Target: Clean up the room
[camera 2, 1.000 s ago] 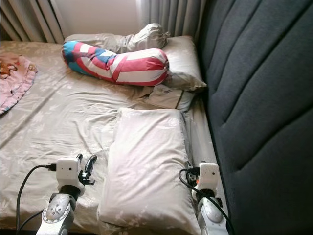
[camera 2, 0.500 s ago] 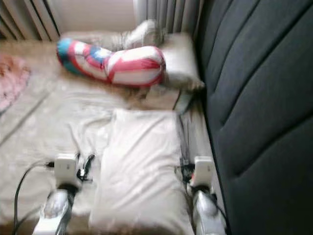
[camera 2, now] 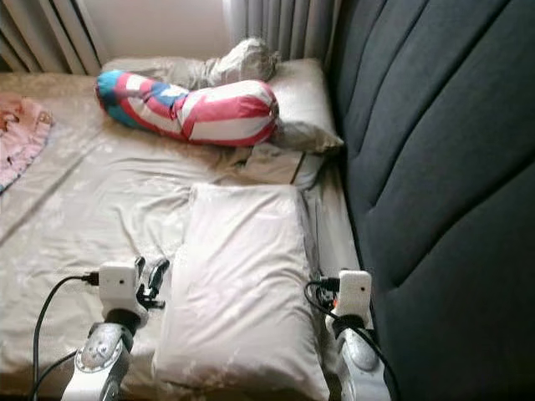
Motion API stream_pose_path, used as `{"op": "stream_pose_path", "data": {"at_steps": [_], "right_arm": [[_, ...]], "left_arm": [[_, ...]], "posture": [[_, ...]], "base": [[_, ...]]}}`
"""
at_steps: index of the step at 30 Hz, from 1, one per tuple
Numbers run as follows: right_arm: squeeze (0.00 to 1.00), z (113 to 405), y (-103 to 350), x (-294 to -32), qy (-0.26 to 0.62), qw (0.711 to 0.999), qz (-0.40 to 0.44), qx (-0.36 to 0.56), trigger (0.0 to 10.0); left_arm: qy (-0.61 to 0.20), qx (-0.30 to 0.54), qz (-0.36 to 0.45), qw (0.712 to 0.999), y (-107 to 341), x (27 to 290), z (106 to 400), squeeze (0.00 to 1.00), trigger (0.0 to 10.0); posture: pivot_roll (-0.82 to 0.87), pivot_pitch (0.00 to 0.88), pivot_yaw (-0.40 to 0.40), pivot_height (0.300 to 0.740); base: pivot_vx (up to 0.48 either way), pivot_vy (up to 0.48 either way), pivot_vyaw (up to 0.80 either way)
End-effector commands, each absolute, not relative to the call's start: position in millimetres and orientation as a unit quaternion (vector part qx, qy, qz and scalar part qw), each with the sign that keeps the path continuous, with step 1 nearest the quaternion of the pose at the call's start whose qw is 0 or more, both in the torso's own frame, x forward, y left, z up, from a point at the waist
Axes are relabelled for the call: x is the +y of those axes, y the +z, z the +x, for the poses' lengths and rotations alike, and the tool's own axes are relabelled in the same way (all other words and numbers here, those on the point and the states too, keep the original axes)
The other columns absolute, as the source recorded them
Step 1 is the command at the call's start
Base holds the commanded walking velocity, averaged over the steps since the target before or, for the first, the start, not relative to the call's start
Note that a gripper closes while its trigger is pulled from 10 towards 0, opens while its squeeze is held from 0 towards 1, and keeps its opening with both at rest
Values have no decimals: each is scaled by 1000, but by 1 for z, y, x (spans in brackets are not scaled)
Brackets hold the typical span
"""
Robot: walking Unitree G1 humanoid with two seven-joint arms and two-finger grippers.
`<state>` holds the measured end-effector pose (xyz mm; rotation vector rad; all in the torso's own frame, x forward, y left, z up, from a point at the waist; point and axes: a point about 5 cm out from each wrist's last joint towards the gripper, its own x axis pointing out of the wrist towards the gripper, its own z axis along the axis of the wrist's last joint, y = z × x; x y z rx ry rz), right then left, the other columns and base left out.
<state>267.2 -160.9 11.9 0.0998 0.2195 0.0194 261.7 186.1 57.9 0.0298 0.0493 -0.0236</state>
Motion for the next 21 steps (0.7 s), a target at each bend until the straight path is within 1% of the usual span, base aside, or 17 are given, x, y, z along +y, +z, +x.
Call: {"op": "stream_pose_path", "data": {"at_steps": [1, 3, 7, 21], "right_arm": [[0, 264, 8, -164, 6, 992, 49, 119, 10000], [0, 265, 8, -164, 6, 992, 49, 119, 10000], [0, 265, 8, -164, 5, 992, 48, 119, 10000], [0, 273, 13, -161, 7, 992, 57, 114, 10000]], "left_arm": [[-15, 33, 11, 999, 56, 184, 262, 0, 10000], [-16, 34, 10, 999, 55, 184, 262, 0, 10000], [-17, 36, 10, 999, 55, 183, 263, 0, 10000], [-28, 36, 17, 999, 57, 177, 271, 0, 10000]], "posture": [[-124, 73, -61, 738], [-124, 73, -61, 738], [-122, 73, -61, 738], [-121, 75, -59, 738]], "base": [[0, 0, 0], [0, 0, 0], [0, 372, 0], [0, 0, 0]]}}
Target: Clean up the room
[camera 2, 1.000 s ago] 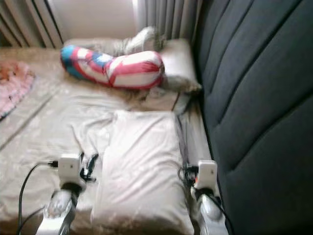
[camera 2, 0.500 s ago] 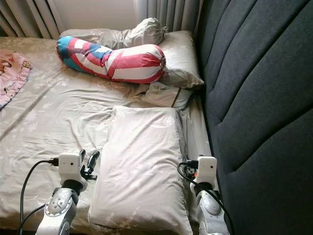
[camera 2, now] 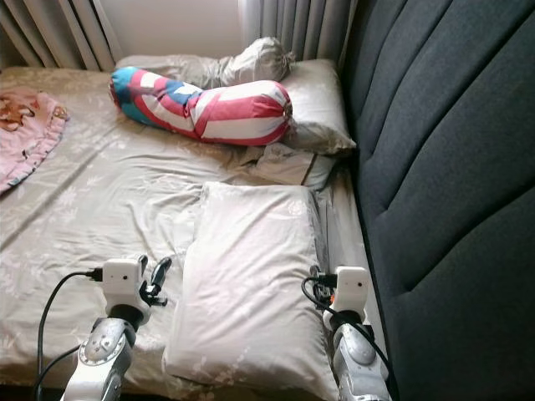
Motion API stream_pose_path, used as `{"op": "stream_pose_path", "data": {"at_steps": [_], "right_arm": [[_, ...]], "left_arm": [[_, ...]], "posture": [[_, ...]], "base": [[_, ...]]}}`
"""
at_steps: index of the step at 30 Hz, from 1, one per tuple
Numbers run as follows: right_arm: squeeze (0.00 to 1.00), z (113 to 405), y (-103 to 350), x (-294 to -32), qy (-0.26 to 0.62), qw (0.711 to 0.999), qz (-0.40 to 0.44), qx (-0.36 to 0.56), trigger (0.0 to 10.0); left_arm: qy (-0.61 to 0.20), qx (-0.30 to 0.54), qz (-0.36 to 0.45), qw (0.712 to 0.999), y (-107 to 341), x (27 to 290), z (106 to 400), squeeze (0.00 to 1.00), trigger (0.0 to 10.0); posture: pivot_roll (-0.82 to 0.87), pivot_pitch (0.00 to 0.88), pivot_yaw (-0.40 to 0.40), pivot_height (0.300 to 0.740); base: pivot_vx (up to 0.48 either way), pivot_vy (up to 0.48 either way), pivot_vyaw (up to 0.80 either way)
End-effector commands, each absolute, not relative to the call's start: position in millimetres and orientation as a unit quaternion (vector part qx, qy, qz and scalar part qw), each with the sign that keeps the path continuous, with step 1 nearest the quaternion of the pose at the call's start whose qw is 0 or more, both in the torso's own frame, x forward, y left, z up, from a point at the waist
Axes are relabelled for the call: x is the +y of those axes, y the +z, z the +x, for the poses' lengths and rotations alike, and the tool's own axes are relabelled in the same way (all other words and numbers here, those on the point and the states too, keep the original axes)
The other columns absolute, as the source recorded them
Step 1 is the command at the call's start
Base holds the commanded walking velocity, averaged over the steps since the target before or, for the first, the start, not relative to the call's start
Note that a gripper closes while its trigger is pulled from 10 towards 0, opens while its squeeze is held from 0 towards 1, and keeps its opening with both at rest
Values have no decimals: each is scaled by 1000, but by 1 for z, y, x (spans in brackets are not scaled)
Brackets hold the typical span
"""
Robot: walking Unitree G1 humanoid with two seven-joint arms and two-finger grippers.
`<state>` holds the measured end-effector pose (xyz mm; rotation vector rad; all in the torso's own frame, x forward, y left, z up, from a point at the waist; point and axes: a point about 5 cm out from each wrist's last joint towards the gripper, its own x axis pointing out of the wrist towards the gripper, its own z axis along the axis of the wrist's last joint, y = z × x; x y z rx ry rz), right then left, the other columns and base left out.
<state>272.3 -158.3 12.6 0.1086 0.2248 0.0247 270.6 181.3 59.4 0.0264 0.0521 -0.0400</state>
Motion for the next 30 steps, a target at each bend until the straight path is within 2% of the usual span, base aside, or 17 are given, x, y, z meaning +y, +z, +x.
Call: {"op": "stream_pose_path", "data": {"at_steps": [1, 14, 23, 30], "right_arm": [[0, 273, 13, -161, 7, 992, 56, 113, 10000], [0, 274, 11, -158, 11, 992, 48, 120, 10000], [0, 273, 11, -156, 16, 991, 46, 121, 10000], [0, 272, 10, -157, 15, 992, 46, 120, 10000]], "left_arm": [[-28, 34, 17, 999, 57, 176, 272, 0, 10000], [-27, 23, 17, 999, 59, 173, 273, 0, 10000], [-25, 21, 15, 999, 60, 172, 273, 0, 10000], [-25, 22, 16, 999, 60, 172, 273, 0, 10000]], "posture": [[-121, 75, -59, 738], [-121, 77, -60, 738], [-123, 78, -61, 698], [-123, 78, -61, 698]], "base": [[0, 0, 0], [0, 0, 0], [0, 0, 0], [0, 0, 0]]}}
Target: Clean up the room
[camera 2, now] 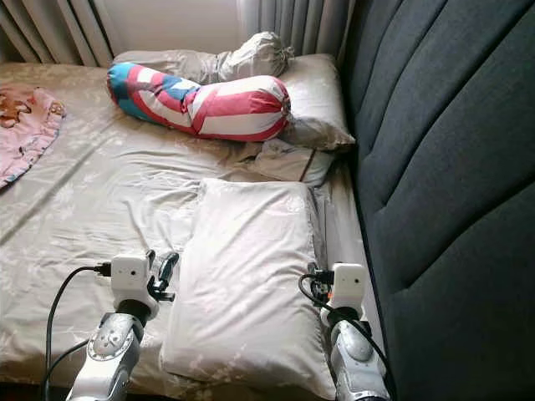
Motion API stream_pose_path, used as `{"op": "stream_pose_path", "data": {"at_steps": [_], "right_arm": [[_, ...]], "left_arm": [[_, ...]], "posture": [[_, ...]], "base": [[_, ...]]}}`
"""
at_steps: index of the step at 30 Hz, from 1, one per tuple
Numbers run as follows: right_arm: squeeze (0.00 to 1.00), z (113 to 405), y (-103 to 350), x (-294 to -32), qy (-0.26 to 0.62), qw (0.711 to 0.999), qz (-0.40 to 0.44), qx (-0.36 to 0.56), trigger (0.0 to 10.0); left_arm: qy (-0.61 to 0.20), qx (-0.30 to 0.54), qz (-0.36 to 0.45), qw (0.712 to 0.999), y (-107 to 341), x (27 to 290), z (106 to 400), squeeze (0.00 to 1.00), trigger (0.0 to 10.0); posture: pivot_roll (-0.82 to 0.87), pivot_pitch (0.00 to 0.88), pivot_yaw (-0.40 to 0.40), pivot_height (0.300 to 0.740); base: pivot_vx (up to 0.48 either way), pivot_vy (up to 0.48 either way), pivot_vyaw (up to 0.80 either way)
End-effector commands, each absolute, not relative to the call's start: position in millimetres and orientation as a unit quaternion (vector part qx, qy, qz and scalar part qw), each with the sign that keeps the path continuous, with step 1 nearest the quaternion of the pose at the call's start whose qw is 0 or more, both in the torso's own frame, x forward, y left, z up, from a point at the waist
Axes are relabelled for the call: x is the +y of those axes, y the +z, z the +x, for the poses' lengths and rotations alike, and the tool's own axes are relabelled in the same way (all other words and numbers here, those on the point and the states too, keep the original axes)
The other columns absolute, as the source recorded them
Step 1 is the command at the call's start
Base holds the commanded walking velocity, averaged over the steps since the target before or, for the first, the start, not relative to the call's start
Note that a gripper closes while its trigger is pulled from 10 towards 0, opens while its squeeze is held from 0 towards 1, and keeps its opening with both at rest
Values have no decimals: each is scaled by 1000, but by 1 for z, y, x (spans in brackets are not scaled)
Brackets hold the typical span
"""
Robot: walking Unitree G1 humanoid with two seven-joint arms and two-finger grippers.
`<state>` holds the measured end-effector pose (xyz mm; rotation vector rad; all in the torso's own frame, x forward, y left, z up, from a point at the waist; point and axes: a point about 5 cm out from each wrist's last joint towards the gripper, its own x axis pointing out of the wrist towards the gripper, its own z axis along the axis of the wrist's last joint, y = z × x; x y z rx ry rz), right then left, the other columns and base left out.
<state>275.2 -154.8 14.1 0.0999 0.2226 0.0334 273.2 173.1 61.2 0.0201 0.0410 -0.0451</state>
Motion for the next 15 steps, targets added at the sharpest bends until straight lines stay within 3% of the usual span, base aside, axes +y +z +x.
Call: {"op": "stream_pose_path", "data": {"at_steps": [1, 9, 15], "right_arm": [[0, 272, 10, -157, 15, 992, 46, 121, 10000], [0, 273, 11, -154, 21, 992, 47, 119, 10000], [0, 272, 10, -155, 18, 991, 47, 120, 10000]], "left_arm": [[-25, 22, 16, 999, 60, 172, 273, 0, 10000], [-23, 22, 16, 999, 60, 172, 273, 0, 10000], [-23, 23, 16, 999, 59, 172, 273, 0, 10000]], "posture": [[-123, 78, -61, 698], [-123, 80, -61, 663], [-124, 80, -61, 663]], "base": [[0, 0, 0], [0, 0, 0], [0, 0, 0]]}}
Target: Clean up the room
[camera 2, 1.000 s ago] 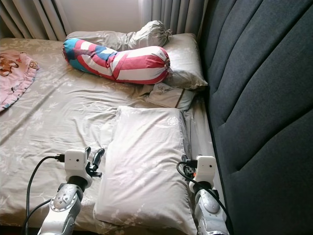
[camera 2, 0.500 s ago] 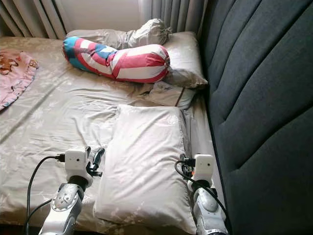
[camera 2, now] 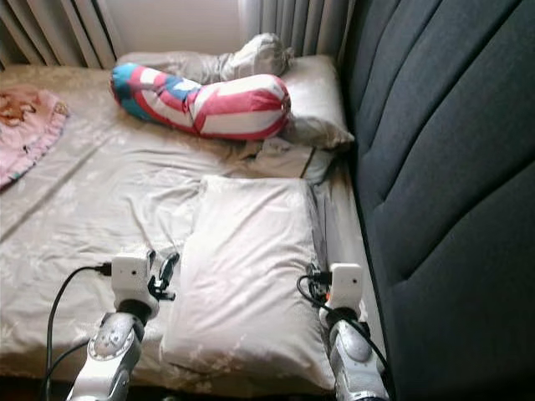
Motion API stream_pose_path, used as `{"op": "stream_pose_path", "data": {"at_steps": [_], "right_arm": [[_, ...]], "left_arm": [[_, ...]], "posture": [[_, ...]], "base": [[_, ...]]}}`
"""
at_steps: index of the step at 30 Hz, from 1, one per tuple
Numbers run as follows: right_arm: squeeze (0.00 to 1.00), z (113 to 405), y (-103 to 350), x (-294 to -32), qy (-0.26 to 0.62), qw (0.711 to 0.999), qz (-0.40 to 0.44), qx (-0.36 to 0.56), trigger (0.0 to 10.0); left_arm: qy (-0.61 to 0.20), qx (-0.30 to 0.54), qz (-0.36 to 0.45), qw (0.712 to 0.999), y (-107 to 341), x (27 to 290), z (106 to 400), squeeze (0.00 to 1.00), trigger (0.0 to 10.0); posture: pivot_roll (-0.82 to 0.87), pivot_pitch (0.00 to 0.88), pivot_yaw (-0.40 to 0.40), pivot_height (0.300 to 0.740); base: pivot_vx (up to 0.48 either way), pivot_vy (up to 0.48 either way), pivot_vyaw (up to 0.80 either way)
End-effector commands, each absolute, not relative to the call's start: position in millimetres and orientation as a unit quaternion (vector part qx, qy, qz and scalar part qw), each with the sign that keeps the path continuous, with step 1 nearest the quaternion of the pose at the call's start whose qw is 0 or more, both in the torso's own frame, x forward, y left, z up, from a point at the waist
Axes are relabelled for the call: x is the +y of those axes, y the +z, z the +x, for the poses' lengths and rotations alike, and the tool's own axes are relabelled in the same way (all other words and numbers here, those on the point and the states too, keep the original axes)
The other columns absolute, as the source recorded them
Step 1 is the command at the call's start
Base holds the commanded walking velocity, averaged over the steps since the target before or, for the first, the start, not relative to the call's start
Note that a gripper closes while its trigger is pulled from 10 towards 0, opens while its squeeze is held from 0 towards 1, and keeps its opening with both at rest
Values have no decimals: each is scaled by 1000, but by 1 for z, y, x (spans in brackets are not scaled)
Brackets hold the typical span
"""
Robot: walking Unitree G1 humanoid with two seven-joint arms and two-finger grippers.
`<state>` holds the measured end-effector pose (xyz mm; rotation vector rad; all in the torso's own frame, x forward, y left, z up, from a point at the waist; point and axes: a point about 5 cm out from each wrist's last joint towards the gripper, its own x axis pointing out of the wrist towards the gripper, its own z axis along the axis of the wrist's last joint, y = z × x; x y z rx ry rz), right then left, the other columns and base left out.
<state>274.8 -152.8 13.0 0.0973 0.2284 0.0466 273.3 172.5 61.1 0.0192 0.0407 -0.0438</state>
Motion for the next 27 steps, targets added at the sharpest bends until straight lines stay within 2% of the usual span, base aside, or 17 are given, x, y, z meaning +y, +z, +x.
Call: {"op": "stream_pose_path", "data": {"at_steps": [1, 5, 9, 27], "right_arm": [[0, 272, 10, -155, 18, 991, 47, 121, 10000], [0, 273, 8, -154, 20, 990, 45, 130, 10000], [0, 273, 10, -151, 29, 991, 55, 122, 10000], [0, 272, 10, -150, 31, 991, 57, 120, 10000]], "left_arm": [[-23, 23, 16, 999, 59, 172, 273, 0, 10000], [-22, 24, 17, 999, 59, 172, 273, 0, 10000], [-22, 25, 18, 999, 59, 172, 273, 0, 10000], [-25, 27, 14, 999, 59, 172, 275, 0, 10000]], "posture": [[-124, 80, -61, 663], [-124, 80, -61, 663], [-124, 80, -61, 643], [-123, 82, -61, 643]], "base": [[0, 0, 0], [0, 0, 0], [0, 0, 0], [0, 0, 0]]}}
